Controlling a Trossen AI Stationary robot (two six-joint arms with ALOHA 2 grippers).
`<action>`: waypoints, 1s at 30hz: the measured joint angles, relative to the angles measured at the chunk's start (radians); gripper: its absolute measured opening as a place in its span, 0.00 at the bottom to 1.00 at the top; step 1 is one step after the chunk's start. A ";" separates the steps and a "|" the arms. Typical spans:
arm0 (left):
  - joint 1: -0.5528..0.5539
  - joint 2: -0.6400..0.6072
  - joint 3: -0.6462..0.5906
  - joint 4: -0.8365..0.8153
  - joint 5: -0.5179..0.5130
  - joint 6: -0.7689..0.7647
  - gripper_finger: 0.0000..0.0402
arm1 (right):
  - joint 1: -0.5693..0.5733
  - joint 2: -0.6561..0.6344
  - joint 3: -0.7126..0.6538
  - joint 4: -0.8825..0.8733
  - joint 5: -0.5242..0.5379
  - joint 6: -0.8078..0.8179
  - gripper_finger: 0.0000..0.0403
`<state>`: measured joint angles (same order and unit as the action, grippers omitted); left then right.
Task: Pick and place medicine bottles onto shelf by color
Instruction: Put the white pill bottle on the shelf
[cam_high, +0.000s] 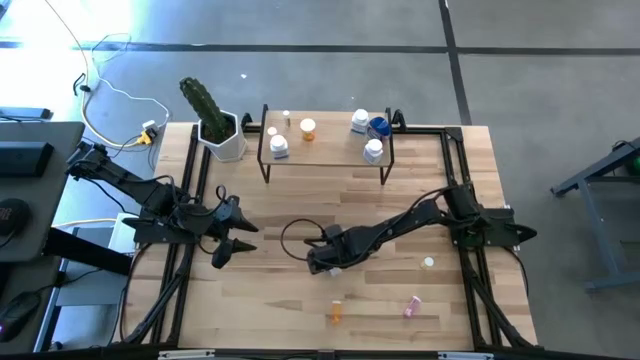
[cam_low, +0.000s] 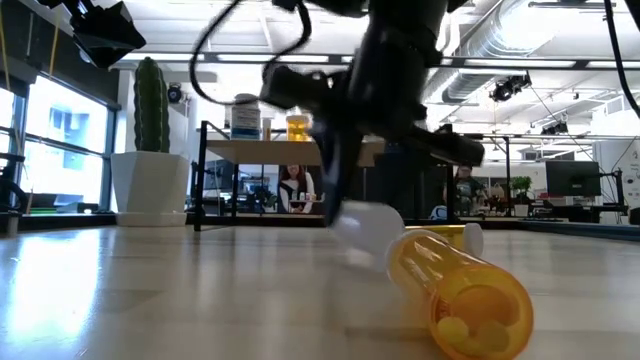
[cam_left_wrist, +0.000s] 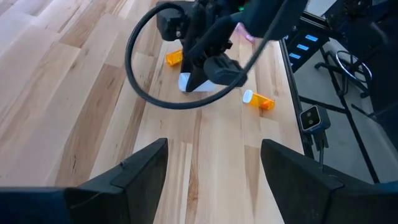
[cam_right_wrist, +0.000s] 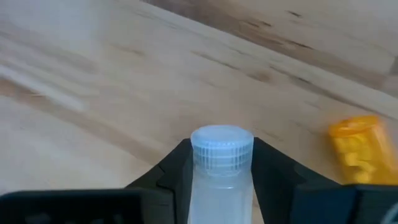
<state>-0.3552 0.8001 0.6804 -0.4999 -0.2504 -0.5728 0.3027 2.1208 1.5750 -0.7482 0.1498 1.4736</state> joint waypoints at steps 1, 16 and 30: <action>0.000 0.000 0.000 0.000 0.000 0.000 0.62 | 0.004 -0.001 0.012 0.002 0.011 -0.001 0.31; 0.000 -0.012 0.000 0.003 0.003 0.026 0.62 | 0.048 -0.002 0.322 -0.185 0.591 -0.094 0.31; 0.000 -0.113 0.000 0.027 -0.160 0.128 0.62 | -0.040 -0.004 0.439 -0.235 1.120 -0.082 0.32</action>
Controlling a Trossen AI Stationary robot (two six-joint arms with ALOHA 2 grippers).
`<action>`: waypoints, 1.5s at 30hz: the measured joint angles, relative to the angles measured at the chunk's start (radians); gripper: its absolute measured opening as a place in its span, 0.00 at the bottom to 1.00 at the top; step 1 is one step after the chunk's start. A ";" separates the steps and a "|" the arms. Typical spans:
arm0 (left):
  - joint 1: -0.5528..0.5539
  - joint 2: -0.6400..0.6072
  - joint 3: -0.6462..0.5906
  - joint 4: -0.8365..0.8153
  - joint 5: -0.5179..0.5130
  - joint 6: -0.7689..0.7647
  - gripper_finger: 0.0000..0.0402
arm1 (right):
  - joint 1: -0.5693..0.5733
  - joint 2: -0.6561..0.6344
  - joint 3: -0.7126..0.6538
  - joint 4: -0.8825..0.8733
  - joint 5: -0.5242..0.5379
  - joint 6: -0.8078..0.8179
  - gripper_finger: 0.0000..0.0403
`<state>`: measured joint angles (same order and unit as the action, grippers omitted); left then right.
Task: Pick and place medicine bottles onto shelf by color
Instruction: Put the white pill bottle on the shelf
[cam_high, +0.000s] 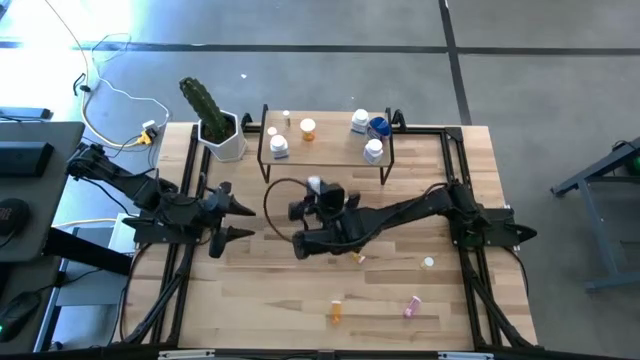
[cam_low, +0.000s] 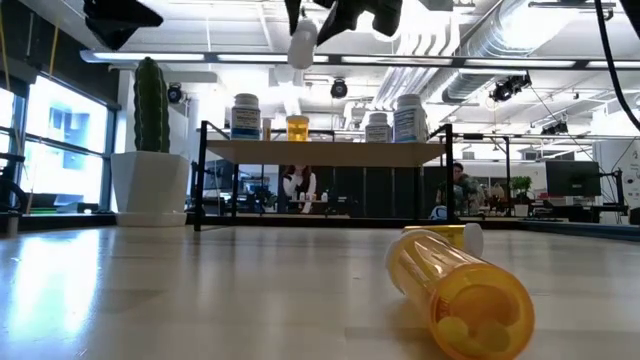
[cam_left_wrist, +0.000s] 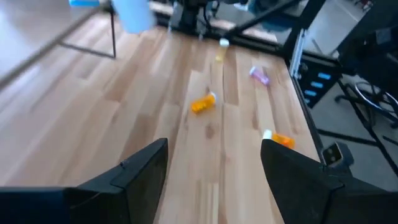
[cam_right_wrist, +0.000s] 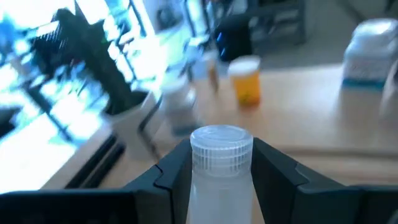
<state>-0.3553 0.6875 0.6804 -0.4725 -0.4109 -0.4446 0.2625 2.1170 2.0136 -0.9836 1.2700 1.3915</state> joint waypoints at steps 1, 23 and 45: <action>0.000 -0.006 0.000 0.010 -0.004 0.011 0.62 | -0.012 0.000 0.000 0.000 0.024 0.003 0.32; 0.000 -0.027 0.000 0.059 -0.019 0.074 0.62 | -0.181 -0.011 0.000 0.023 -0.026 -0.360 0.32; 0.000 -0.027 0.000 0.058 -0.069 0.141 0.62 | -0.379 -0.206 0.002 0.380 -0.517 -0.905 0.32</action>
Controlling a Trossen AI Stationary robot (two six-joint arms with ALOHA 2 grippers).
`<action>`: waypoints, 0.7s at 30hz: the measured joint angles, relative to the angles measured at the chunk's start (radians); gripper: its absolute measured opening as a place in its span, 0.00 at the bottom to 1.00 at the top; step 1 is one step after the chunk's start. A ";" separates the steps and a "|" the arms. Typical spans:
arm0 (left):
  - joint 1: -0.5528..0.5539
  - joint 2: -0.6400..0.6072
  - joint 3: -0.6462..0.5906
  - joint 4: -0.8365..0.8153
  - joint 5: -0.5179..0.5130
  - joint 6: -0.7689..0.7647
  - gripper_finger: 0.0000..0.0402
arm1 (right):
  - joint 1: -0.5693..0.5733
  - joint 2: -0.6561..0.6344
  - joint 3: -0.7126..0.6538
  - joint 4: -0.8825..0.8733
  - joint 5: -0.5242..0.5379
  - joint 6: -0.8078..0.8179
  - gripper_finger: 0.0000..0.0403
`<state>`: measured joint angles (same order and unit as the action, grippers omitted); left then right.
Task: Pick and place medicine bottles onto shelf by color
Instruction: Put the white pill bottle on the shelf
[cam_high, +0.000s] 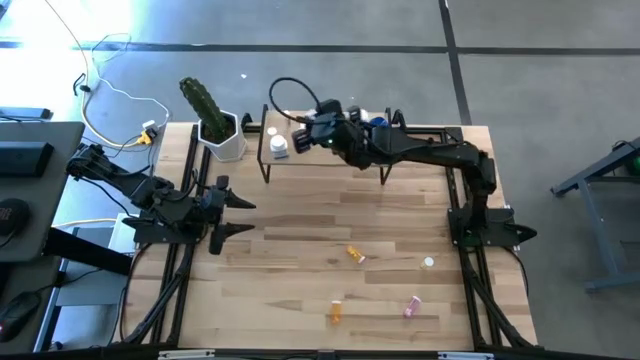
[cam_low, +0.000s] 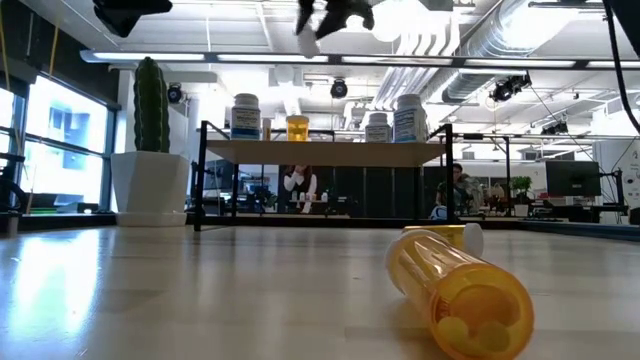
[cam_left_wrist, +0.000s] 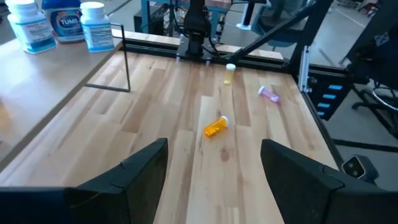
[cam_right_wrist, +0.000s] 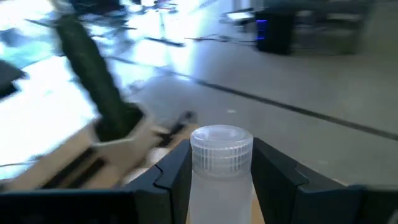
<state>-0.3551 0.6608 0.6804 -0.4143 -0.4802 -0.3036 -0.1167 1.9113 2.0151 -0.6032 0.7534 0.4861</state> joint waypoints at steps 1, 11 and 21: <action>0.000 0.000 0.000 0.000 -0.003 0.001 0.62 | -0.003 0.011 0.000 0.035 -0.040 -0.019 0.32; 0.000 0.000 0.000 -0.038 -0.003 -0.001 0.62 | 0.009 0.114 -0.002 0.047 -0.119 -0.044 0.32; 0.000 0.000 0.000 -0.038 -0.004 -0.007 0.62 | 0.037 0.103 -0.002 -0.052 -0.136 -0.080 0.32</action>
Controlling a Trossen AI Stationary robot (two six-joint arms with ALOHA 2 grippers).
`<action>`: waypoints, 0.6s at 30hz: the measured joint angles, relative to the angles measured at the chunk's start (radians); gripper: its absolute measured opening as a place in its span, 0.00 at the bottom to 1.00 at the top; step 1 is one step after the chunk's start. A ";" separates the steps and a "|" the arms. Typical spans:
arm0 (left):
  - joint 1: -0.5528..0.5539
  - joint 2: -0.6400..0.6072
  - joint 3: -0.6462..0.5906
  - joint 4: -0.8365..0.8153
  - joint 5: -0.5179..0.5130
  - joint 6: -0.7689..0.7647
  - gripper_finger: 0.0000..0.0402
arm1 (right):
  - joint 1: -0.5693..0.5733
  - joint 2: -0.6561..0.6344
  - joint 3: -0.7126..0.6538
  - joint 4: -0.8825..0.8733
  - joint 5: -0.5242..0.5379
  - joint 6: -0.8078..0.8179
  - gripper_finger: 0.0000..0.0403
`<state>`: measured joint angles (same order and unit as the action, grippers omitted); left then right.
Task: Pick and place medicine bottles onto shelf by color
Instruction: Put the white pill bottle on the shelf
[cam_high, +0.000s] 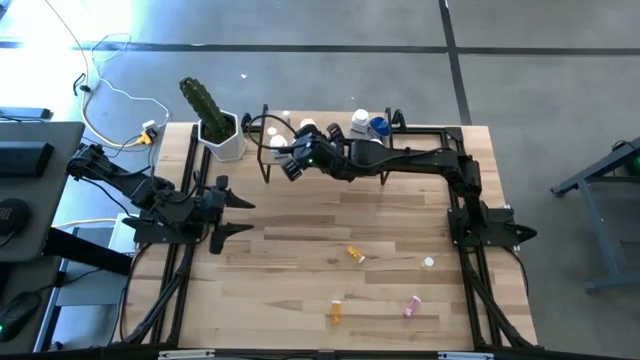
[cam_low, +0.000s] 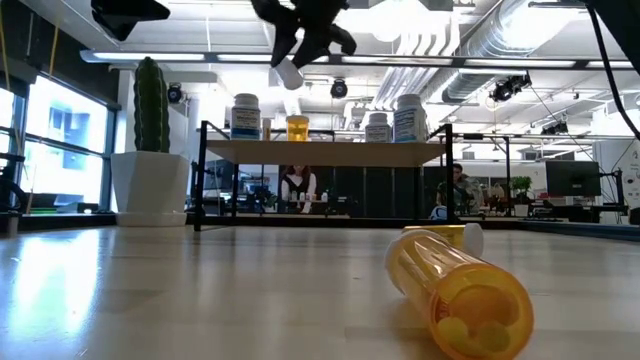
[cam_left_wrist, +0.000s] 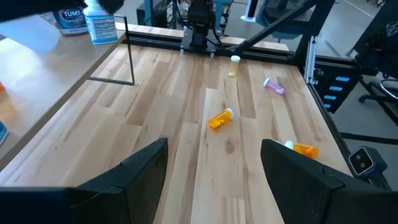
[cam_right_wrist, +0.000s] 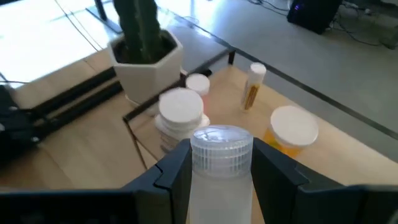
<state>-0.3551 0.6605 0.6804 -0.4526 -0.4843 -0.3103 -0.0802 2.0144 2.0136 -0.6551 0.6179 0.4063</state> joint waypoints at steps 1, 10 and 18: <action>0.000 0.000 0.000 0.000 -0.002 0.000 0.62 | 0.002 -0.011 0.000 0.004 -0.002 -0.011 0.32; 0.001 0.000 0.000 0.011 -0.183 0.000 0.62 | -0.029 -0.182 0.000 0.016 -0.037 -0.234 0.32; 0.002 0.000 0.000 0.072 -0.410 -0.010 0.62 | -0.144 -0.343 0.000 -0.111 -0.234 -0.374 0.32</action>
<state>-0.3534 0.6609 0.6804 -0.3804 -0.8940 -0.3205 -0.2245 1.6709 2.0140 -0.7658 0.3840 0.0319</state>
